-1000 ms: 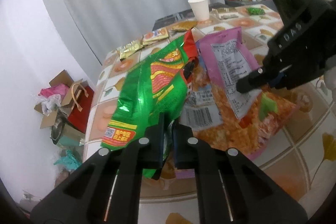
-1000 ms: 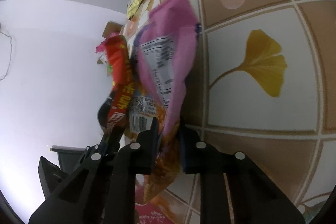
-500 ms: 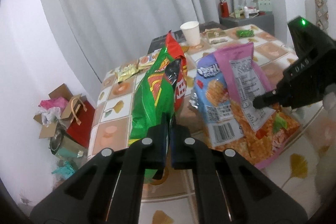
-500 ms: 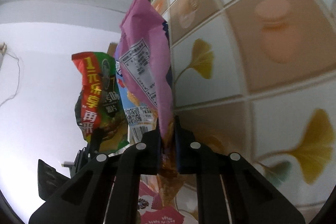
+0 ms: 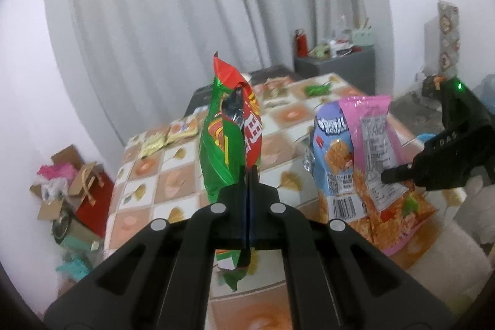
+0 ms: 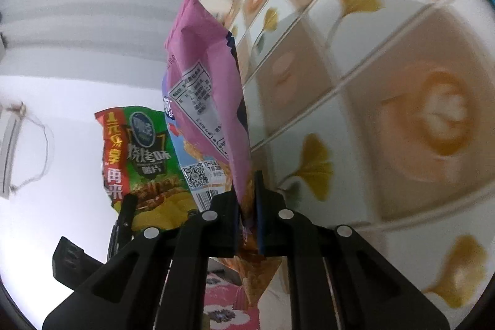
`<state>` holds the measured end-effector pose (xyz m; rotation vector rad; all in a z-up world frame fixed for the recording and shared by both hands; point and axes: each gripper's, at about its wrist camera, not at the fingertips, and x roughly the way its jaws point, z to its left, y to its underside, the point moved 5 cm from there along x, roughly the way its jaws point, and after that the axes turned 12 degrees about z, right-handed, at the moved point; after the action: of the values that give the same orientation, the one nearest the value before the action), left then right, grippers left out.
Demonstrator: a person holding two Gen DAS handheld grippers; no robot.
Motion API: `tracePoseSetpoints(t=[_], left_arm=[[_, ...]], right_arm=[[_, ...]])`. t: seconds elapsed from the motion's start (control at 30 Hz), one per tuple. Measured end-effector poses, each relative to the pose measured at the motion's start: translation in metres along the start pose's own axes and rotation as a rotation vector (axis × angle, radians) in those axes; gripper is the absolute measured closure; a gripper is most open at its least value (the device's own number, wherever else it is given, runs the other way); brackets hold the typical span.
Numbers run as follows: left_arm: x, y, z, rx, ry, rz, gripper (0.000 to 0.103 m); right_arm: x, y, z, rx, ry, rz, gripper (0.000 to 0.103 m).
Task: Collect trash
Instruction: 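Lift the green bag with the left tool while the right tool lifts the pink bag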
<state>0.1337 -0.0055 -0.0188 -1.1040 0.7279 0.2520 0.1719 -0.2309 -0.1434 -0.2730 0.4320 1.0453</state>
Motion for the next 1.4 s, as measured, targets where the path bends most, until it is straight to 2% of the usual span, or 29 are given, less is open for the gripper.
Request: tracePoseSetpoints(t=[0.17,0.47,0.73,0.87,1.13,1.4], left_arm=[[-0.011,-0.02,-0.037,0.059,0.054,-0.039,0.103],[-0.028,-0.065,-0.111,0.157,0.144,-0.117,0.103],[-0.041,-0.107,-0.207,0.292,0.242,-0.198,0.103],[-0.048,-0.123,-0.26,0.358,0.303,-0.228,0.103],[-0.043,-0.142,-0.361,0.46,0.437,-0.237,0.103],[0.0,-0.157,-0.41,0.474,0.54,-0.17,0.103]], right_arm=[[-0.025,0.011,-0.013,0.022,-0.041,-0.081,0.095],[-0.099,0.025,-0.044,0.047,-0.116,-0.233,0.095],[-0.185,0.046,-0.088,0.12,-0.173,-0.376,0.095],[-0.218,0.044,-0.11,0.169,-0.194,-0.453,0.095],[-0.257,0.041,-0.162,0.268,-0.192,-0.584,0.095],[-0.291,0.034,-0.224,0.378,-0.148,-0.65,0.095]])
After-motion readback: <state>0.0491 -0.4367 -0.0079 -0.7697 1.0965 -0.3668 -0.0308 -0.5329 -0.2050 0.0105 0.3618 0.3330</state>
